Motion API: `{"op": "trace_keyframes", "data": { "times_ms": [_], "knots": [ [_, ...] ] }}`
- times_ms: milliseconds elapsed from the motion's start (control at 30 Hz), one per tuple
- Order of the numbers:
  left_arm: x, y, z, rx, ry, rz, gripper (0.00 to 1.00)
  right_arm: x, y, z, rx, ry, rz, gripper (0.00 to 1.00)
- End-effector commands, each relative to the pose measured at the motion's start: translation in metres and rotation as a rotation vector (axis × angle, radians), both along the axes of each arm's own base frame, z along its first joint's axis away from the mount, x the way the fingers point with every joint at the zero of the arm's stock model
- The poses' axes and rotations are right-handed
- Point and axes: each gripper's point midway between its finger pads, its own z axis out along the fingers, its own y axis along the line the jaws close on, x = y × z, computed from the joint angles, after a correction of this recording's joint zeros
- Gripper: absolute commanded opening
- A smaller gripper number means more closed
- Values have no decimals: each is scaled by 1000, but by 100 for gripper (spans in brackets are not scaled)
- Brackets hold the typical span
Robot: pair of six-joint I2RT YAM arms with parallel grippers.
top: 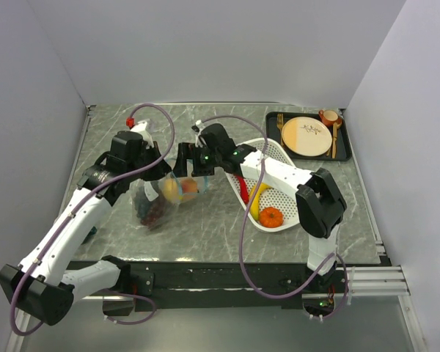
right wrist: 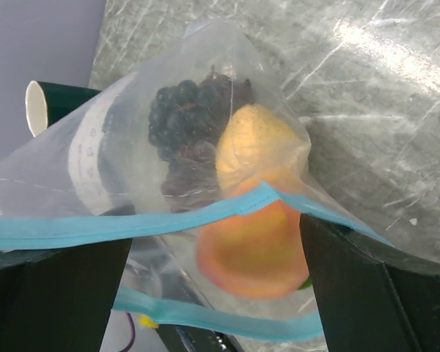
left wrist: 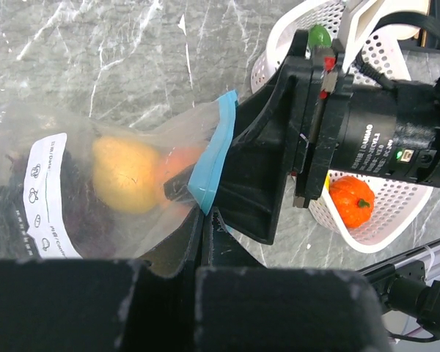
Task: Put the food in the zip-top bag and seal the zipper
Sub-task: Place the fake fruit in the zipper food storage bag.
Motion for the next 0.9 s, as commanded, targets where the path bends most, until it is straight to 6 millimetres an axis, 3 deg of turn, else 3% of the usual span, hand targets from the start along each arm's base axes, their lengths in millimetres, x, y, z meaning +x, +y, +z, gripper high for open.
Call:
{"op": "trace_keyframes", "data": {
  "times_ms": [0, 33, 100, 167, 200, 233, 300, 467, 567, 700, 867],
  "knots": [
    [7, -3, 24, -27, -73, 2, 1, 8, -17, 32, 7, -103, -60, 100],
    [7, -3, 23, -23, -72, 2, 1, 8, -23, 27, -8, -106, -74, 100],
    [7, -1, 23, -24, -79, 12, 1, 10, -36, 38, -11, -135, -107, 100],
    [6, 1, 26, -29, -88, 25, 1, 22, -63, 32, -80, -149, -217, 100],
    [7, 3, 27, -26, -98, 35, 1, 26, -76, 45, -78, -178, -260, 100],
    [7, 4, 28, -24, -102, 38, 1, 30, -94, 36, -123, -188, -329, 100],
    [7, 5, 27, -17, -99, 41, 1, 43, -129, 47, -122, -210, -430, 100],
    [9, 1, 26, -26, -100, 28, 1, 64, -214, 11, -325, -151, -623, 100],
    [10, 2, 26, -21, -96, 29, 1, 73, -250, -19, -520, -148, -624, 100],
    [9, 0, 23, -25, -87, 23, 1, 78, -280, -61, -751, -123, -562, 100],
    [7, 0, 20, -28, -77, 26, 1, 86, -305, -85, -829, -92, -584, 100]
  ]
}}
